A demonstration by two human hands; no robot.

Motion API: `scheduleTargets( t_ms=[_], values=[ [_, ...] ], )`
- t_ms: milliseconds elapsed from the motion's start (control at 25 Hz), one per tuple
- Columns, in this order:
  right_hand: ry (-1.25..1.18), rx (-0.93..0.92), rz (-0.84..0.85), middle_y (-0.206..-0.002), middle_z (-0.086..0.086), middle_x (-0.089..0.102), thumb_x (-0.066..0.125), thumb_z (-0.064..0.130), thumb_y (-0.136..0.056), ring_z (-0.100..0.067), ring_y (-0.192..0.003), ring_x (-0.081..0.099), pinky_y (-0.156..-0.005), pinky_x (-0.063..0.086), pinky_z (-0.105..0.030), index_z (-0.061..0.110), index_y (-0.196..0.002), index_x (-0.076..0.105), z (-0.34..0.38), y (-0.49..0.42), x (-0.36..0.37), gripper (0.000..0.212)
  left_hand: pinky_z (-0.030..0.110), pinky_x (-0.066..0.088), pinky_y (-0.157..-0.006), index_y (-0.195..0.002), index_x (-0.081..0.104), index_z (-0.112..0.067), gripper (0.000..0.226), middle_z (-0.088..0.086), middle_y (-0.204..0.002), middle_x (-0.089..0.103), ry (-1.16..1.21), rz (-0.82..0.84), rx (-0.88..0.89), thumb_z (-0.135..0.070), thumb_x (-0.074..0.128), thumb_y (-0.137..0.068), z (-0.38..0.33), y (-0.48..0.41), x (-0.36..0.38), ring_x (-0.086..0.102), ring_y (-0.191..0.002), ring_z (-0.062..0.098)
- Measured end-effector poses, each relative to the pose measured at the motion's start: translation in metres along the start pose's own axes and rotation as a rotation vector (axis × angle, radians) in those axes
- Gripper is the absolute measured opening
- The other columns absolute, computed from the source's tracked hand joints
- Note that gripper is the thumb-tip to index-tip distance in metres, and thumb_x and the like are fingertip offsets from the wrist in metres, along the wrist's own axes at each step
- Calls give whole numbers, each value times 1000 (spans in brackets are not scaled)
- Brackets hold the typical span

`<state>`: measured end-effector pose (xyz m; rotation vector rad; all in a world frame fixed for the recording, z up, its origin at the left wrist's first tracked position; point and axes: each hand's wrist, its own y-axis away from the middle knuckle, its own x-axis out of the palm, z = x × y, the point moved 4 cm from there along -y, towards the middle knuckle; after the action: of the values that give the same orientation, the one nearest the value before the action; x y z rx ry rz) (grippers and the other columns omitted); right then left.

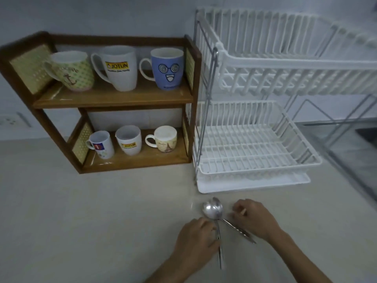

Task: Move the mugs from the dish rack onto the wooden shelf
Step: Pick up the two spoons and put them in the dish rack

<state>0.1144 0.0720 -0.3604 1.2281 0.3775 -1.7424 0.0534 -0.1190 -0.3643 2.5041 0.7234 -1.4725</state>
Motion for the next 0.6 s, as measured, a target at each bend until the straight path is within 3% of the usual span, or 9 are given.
scheduleTargets(
  t_ms=[160,320,440,600],
  values=[
    [119,-26,5,-98,4,56,65,49,-78,-17,-96,57,-74,45,-28,27,-92,62,-6,11,19,27,34,42,-87,-117,53,-18,48,3,-116,57,-284,103,-260,-54,47,-86,-5,-22,26,53,-109,25],
    [142,-76,55,-97,5,57,63,38,-80,-20,-99,58,-69,39,-27,28,-89,58,1,6,23,15,36,43,-86,-118,48,-14,35,6,-121,56,-374,135,-394,-36,46,-91,1,-30,29,54,-110,26],
    [100,-61,139,-98,2,64,62,29,-78,-22,-95,61,-70,44,-27,27,-86,60,-2,0,24,8,36,44,-86,-115,50,-9,27,10,-120,58,-366,206,-490,-21,45,-92,10,-29,21,55,-110,29],
    [29,-207,409,-83,1,66,69,20,-76,-19,-81,63,-65,46,-23,24,-80,64,-4,-1,10,8,33,43,-82,-112,53,-8,27,14,-116,60,-210,452,-479,-24,51,-91,18,-20,6,56,-110,32]
  ],
)
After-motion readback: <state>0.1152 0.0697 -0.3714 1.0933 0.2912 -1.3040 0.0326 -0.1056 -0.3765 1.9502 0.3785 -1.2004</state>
